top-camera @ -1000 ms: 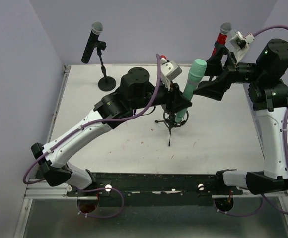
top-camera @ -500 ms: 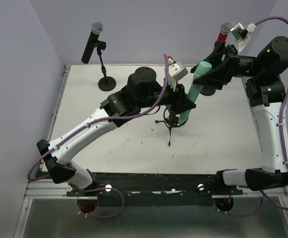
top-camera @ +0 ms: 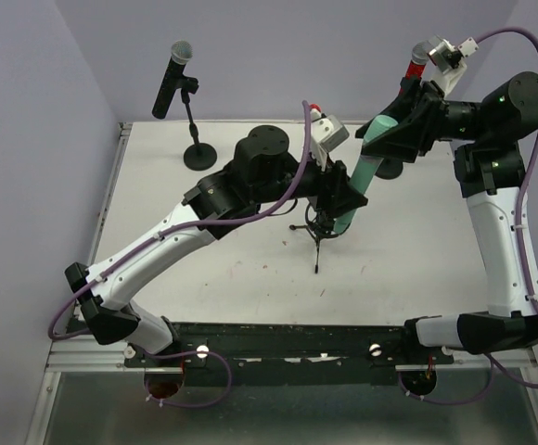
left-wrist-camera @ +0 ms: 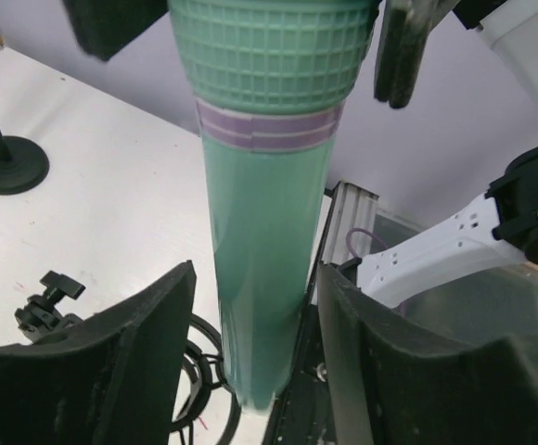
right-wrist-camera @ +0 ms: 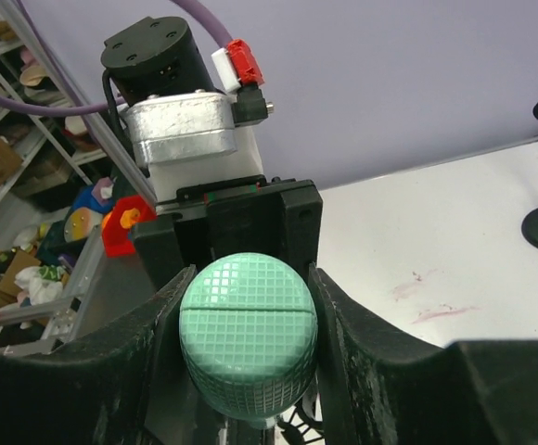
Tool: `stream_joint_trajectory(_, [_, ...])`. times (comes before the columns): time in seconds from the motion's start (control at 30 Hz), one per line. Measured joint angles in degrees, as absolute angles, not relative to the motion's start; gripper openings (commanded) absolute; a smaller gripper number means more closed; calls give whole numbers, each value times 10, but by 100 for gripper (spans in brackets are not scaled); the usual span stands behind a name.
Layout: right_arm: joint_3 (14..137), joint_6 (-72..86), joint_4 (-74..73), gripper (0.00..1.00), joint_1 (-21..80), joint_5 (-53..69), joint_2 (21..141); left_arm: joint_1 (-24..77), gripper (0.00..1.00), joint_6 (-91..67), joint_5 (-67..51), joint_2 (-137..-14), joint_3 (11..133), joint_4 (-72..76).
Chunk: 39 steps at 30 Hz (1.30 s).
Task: Attach the microphones to the stand
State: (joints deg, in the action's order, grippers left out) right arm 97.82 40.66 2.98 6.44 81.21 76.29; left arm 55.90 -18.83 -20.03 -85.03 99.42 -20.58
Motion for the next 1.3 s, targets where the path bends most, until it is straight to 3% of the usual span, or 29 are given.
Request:
stream_joint_trajectory(0.13, [1011,419,40,14,64,821,781,557,86,-190,-198,-826,985,-207])
stream_joint_trajectory(0.17, [1018,422,46,14,64,822,785,555,98,-191,-198,-819,984,-208])
stream_joint_trajectory(0.4, [1047,441,79,13,64,822,804,540,98,-179,-182,-706,893,-191])
stream_joint_trajectory(0.73, [1053,406,86,13,87,821,814,455,95,-206,-138,-444,599,-142])
stream_joint_trajectory(1.0, [1118,198,-125,13,120,772,838,454,91,-250,-136,-419,507,-130])
stream_joint_trajectory(1.3, [1125,58,-271,13,127,741,819,454,85,-263,-138,-422,500,-120])
